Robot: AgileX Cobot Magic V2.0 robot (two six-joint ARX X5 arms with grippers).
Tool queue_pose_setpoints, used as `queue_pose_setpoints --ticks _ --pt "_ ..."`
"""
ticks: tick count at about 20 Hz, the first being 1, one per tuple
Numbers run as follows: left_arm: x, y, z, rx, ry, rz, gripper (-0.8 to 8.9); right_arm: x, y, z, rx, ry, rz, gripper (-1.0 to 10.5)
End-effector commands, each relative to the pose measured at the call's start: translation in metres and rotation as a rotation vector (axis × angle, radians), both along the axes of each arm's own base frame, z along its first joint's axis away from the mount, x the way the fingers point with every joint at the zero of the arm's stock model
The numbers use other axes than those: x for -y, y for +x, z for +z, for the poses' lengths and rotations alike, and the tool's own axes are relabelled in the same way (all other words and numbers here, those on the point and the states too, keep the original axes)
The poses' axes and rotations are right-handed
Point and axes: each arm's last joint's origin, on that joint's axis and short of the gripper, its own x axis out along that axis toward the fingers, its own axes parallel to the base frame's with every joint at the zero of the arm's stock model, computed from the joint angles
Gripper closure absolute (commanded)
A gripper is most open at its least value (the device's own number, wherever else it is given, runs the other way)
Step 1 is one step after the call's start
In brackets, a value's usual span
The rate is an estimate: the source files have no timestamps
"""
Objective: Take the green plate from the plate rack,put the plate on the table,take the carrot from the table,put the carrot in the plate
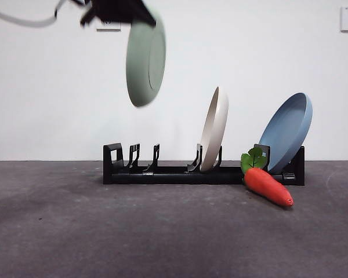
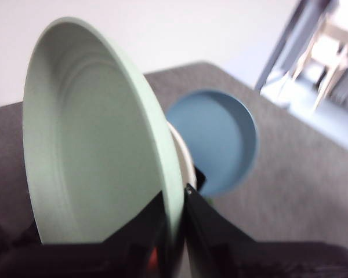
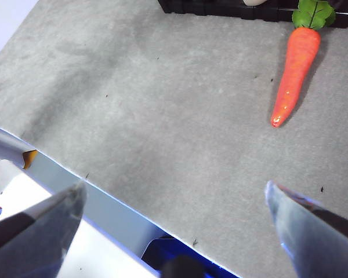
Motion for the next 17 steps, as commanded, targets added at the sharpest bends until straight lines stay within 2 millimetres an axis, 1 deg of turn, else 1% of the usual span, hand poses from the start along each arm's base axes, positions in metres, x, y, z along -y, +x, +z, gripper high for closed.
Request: queue_pose_setpoints --ticks 1,2,3,6,7,8,10,13,15,17 --pt "0.009 -0.036 0.01 0.125 0.267 -0.061 8.21 0.0 0.0 0.002 0.005 0.002 -0.003 2.9" --pt "0.014 -0.054 0.012 0.14 0.386 -0.071 8.21 0.0 0.002 0.001 0.0 0.001 -0.003 2.9" --pt "0.025 -0.074 0.01 0.149 0.526 -0.093 8.2 0.0 0.002 0.001 -0.003 0.001 -0.003 2.9" --pt "0.047 -0.101 -0.002 0.137 0.739 -0.129 8.19 -0.001 0.004 0.0 -0.013 0.0 -0.003 2.9" --pt "0.053 -0.107 -0.007 0.138 0.81 -0.112 8.19 -0.001 0.005 0.0 -0.014 0.0 -0.003 2.9" --pt "0.061 -0.111 -0.015 0.139 0.844 -0.126 8.19 -0.001 0.007 -0.001 -0.015 0.0 -0.003 2.9" --pt "0.074 -0.121 -0.038 0.127 0.903 -0.174 8.19 -0.001 0.01 -0.001 -0.015 0.0 -0.003 2.9" --pt "0.085 -0.128 -0.089 0.112 0.988 -0.216 8.19 -0.001 0.013 -0.002 -0.019 0.0 -0.004 2.9" --pt "0.088 -0.134 -0.118 0.163 1.015 -0.266 8.19 -0.001 0.016 -0.002 -0.028 0.001 -0.006 2.9" --pt "0.094 -0.141 -0.142 0.222 1.048 -0.294 8.2 -0.002 0.018 -0.004 -0.038 0.0 -0.006 2.9"
